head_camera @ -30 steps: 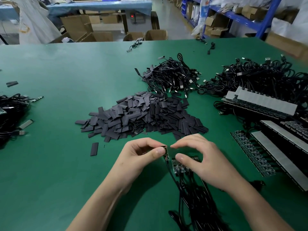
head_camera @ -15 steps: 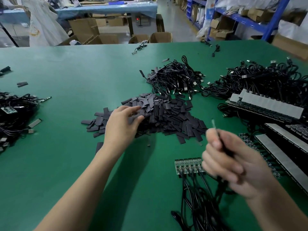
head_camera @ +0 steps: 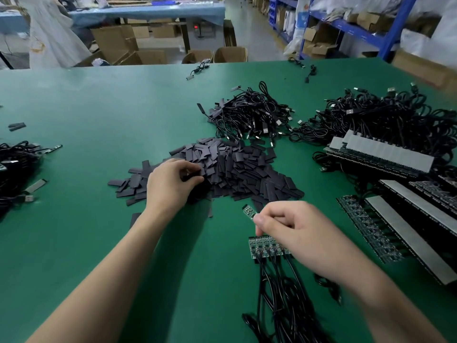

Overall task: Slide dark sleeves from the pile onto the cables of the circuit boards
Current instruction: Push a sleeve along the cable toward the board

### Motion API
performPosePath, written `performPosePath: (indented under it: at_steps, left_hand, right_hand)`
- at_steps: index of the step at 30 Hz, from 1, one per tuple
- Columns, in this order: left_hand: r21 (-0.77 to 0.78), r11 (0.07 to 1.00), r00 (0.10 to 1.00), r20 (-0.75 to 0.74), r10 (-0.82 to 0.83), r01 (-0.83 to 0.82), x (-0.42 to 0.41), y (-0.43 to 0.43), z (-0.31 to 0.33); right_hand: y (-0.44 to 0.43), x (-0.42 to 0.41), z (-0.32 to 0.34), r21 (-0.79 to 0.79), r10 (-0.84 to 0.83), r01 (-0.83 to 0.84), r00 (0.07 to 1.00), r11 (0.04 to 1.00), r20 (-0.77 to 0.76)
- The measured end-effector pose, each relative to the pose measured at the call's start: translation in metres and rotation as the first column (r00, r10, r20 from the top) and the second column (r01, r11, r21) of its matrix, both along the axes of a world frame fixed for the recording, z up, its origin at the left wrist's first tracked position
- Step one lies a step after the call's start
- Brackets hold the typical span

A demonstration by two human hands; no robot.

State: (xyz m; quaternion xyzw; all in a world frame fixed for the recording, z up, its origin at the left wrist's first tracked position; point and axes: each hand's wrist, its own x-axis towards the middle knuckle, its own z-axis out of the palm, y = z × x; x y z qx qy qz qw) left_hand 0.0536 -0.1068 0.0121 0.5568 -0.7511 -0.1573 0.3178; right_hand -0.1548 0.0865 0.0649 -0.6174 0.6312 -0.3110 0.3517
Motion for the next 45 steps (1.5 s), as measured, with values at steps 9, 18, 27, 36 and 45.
performPosePath:
  at_steps: [9, 18, 27, 36, 45]
  left_hand:
    - [0.051, 0.979, 0.926, -0.336, -0.170, 0.198, 0.001, 0.067, 0.007]
    - [0.114, 0.916, 0.833, -0.470, -0.291, 0.384, -0.007, 0.108, -0.008]
    - [0.036, 0.905, 0.825, -0.428, -0.370, 0.424, -0.005, 0.106, -0.012]
    - [-0.103, 0.880, 0.871, -0.135, -0.473, 0.463, 0.000, 0.108, -0.008]
    - [-0.092, 0.869, 0.865, -0.085, -0.494, 0.487, 0.002, 0.108, -0.008]
  right_hand:
    - [-0.002, 0.005, -0.031, -0.101, -0.066, 0.064, 0.998, 0.993, -0.013]
    - [-0.001, 0.003, -0.041, -0.163, -0.042, 0.042, 0.999, 0.986, 0.000]
    - [-0.003, 0.004, -0.044, -0.151, -0.040, 0.034, 0.999, 0.988, -0.031]
    - [-0.002, 0.004, -0.044, -0.076, -0.027, 0.021, 0.997, 0.997, -0.079]
    - [-0.002, 0.004, -0.046, -0.043, 0.009, -0.013, 0.995, 0.999, -0.103]
